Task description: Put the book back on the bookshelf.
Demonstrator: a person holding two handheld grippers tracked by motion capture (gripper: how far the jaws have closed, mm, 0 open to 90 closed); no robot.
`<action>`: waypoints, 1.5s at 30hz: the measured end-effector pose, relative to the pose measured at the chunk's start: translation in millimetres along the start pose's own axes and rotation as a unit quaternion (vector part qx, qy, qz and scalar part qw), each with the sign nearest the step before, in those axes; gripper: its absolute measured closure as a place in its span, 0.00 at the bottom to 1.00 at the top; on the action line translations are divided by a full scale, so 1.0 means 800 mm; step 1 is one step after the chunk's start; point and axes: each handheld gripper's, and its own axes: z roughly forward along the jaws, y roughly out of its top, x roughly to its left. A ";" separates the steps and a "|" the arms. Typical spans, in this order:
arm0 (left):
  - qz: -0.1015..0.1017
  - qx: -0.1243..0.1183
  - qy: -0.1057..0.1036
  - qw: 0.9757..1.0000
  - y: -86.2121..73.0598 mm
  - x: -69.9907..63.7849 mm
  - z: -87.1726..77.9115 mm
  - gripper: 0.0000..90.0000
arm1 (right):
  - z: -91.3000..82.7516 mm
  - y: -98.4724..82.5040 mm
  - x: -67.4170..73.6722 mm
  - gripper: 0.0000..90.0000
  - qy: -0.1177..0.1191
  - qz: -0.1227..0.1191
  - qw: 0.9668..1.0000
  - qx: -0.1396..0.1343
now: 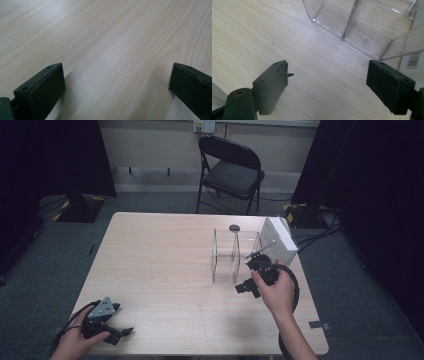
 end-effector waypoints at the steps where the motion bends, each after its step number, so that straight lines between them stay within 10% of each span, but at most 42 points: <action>1: 0.000 0.000 0.000 1.000 0.000 0.000 0.000 0.00 | 0.002 0.000 0.001 0.19 0.002 -0.002 1.000 0.001; 45: 0.001 0.000 0.001 1.000 0.000 0.000 0.000 0.00 | 0.067 -0.001 0.050 0.19 0.041 -0.034 0.998 0.014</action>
